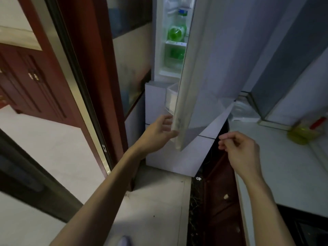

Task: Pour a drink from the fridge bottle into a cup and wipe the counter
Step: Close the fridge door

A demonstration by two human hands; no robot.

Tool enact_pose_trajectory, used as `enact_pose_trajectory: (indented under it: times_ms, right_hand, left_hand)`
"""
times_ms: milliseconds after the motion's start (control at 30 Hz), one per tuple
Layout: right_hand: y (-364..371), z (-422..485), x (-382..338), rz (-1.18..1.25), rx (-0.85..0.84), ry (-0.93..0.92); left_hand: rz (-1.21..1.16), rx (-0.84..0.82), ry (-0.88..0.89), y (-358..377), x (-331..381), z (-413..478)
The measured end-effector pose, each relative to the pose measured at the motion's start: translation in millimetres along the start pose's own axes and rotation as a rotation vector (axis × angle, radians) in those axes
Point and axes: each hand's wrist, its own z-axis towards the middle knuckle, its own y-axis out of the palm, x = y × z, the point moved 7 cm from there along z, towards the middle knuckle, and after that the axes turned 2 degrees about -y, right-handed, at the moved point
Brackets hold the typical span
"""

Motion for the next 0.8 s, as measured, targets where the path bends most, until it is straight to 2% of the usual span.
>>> enact_pose_trajectory:
  times_ms: [167, 300, 500, 800]
  right_hand:
    - [34.5, 29.0, -14.3, -0.045, -0.023, 0.001]
    - [75.9, 63.2, -36.0, -0.067, -0.026, -0.013]
    - [156.1, 117.9, -87.3, -0.157, -0.104, -0.136]
    - [238.9, 191.2, -127.9, -0.434, -0.176, -0.258]
  left_hand:
    - [-0.108, -0.002, -0.038, -29.5, -22.7, 38.2]
    - [-0.172, 0.057, -0.043, -66.9, -40.8, 81.1]
    - [-0.219, 0.06, -0.04, -116.5, -60.4, 141.3]
    - [-0.382, 0.205, -0.06, -149.0, -72.4, 218.7]
